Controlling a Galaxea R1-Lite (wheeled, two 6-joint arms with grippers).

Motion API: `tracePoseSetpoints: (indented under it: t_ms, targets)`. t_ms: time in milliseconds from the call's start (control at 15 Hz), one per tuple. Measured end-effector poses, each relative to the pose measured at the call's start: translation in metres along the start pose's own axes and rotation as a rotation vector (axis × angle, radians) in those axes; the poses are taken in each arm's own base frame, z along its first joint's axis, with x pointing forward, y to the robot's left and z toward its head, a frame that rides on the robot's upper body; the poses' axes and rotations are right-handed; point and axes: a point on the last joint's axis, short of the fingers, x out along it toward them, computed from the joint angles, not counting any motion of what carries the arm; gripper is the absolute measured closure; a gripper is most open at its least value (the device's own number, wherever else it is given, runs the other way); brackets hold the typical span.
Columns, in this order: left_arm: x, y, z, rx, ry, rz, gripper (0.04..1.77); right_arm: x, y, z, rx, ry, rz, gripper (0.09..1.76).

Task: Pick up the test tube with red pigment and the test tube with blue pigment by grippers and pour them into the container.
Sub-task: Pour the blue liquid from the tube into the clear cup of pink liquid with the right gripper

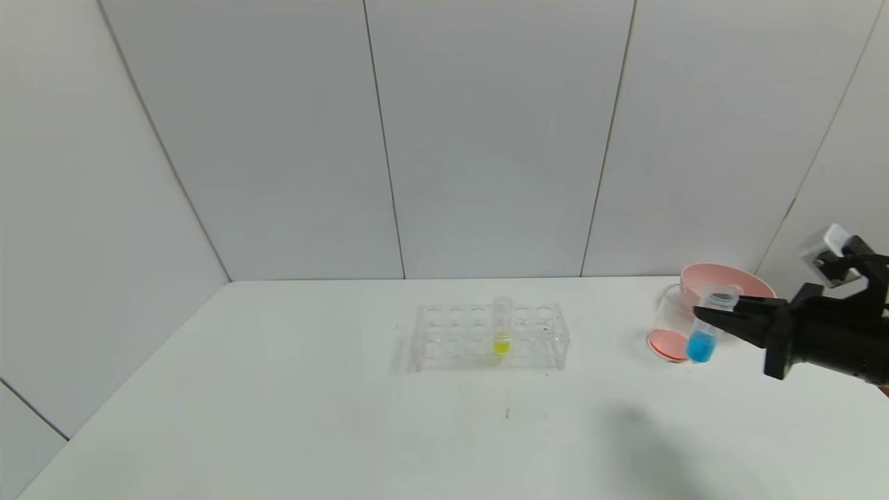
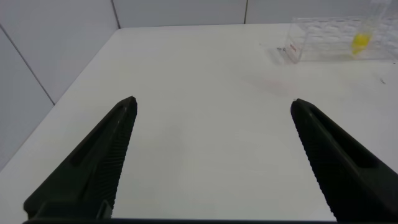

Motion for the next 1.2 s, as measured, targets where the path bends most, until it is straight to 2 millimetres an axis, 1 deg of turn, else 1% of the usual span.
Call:
tracePoseSetpoints:
  t_ms: [133,267,400,533,667,800,1000,1200]
  targets:
    - [0.0,0.0,0.0,0.0,0.0,0.0,0.05,-0.029,-0.024,-0.004,-0.039,0.015,0.002,1.36]
    - [0.0,0.0,0.0,0.0,0.0,0.0,0.05,-0.049,-0.046,-0.001,-0.083,0.037,-0.028,1.36]
    - [0.0,0.0,0.0,0.0,0.0,0.0,0.05,-0.058,-0.067,0.004,-0.128,0.071,-0.06,1.36]
    - [0.0,0.0,0.0,0.0,0.0,0.0,0.05,-0.06,-0.084,0.009,-0.156,0.114,-0.058,1.36]
    - [0.0,0.0,0.0,0.0,0.0,0.0,0.05,-0.057,-0.099,0.013,-0.17,0.165,-0.029,1.36]
    - [0.0,0.0,0.0,0.0,0.0,0.0,0.05,-0.048,-0.11,0.021,-0.19,0.218,-0.016,1.36]
    - [0.0,0.0,0.0,0.0,0.0,0.0,0.05,-0.018,-0.121,0.033,-0.227,0.293,0.011,1.36]
    - [0.0,0.0,0.0,0.0,0.0,0.0,0.05,0.01,-0.127,0.045,-0.267,0.382,0.034,1.36]
